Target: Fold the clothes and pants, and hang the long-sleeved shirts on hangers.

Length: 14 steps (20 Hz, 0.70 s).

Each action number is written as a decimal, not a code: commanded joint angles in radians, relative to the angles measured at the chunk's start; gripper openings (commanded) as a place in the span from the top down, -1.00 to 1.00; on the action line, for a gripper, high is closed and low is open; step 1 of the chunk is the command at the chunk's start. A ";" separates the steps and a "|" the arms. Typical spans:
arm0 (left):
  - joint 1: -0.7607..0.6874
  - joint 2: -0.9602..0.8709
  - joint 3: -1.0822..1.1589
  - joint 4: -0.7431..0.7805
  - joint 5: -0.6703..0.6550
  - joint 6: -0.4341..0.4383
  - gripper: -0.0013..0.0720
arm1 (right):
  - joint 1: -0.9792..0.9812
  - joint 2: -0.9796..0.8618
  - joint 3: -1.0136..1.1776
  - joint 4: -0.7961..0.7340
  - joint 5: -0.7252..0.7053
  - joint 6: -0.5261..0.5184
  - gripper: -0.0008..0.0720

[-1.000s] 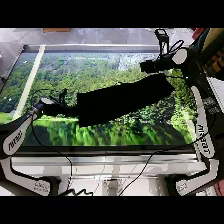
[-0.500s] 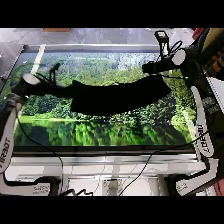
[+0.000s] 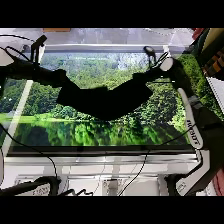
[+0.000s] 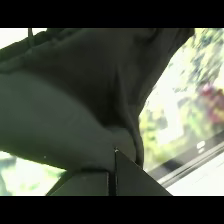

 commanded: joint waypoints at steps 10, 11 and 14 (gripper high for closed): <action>0.026 0.017 0.015 0.225 -0.032 -0.012 0.95 | 0.476 -0.215 -0.003 0.257 -0.288 0.012 0.93; 0.041 0.019 0.015 0.225 -0.019 -0.012 0.95 | 0.518 -0.227 -0.003 0.276 -0.312 0.011 0.93; 0.064 0.024 0.014 0.224 0.023 -0.013 0.95 | 0.603 -0.233 -0.002 0.235 -0.329 0.011 0.93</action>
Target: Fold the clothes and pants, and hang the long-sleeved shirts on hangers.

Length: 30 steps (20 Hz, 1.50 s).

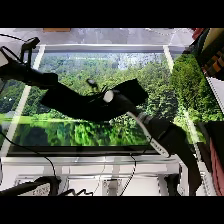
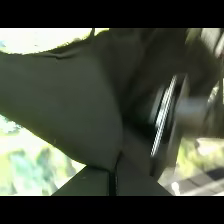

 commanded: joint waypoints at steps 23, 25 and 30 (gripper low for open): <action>-0.548 -0.515 0.000 -0.282 0.904 0.000 -0.96 | -0.698 0.268 0.003 -0.335 0.357 0.156 0.92; -0.520 -0.503 0.000 -0.274 0.848 0.000 -0.93 | -0.702 0.268 0.003 -0.334 0.317 0.156 0.92; -0.416 -0.478 0.000 -0.271 0.703 0.000 0.92 | -0.705 0.217 0.002 -0.332 0.301 0.033 0.93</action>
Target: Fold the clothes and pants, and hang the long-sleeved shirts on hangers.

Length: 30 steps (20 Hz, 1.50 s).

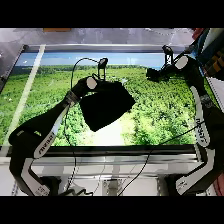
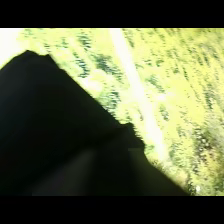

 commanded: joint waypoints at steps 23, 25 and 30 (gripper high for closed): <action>0.175 0.099 0.000 0.002 -0.360 0.001 0.95 | 0.109 -0.297 0.032 0.113 -0.036 -0.031 -0.85; 0.175 0.099 0.000 0.002 -0.364 0.001 0.95 | 0.089 -0.299 0.032 0.165 -0.003 -0.017 -0.83; 0.175 0.099 0.000 0.002 -0.390 0.026 0.95 | 0.059 -0.359 0.032 0.352 0.142 -0.015 -0.83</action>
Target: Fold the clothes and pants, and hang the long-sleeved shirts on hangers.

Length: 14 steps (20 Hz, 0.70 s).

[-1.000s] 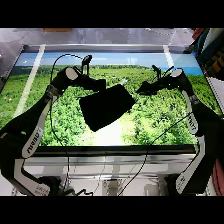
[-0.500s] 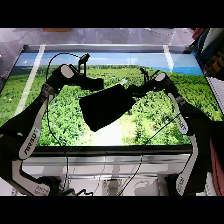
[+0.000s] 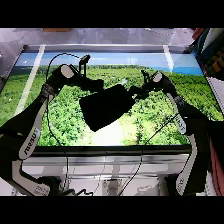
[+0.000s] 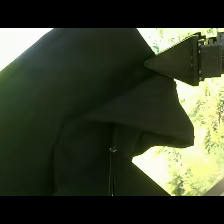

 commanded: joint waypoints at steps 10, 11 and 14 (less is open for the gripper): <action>0.002 0.008 0.000 0.092 -0.026 0.039 0.95 | 0.156 -0.121 0.006 0.426 0.076 -0.082 0.00; 0.002 0.016 0.000 0.148 -0.027 0.039 0.95 | 0.172 -0.121 0.006 0.431 0.067 -0.089 0.25; 0.003 0.070 0.000 0.327 -0.027 0.035 0.95 | 0.215 -0.121 0.010 0.464 0.076 -0.181 0.92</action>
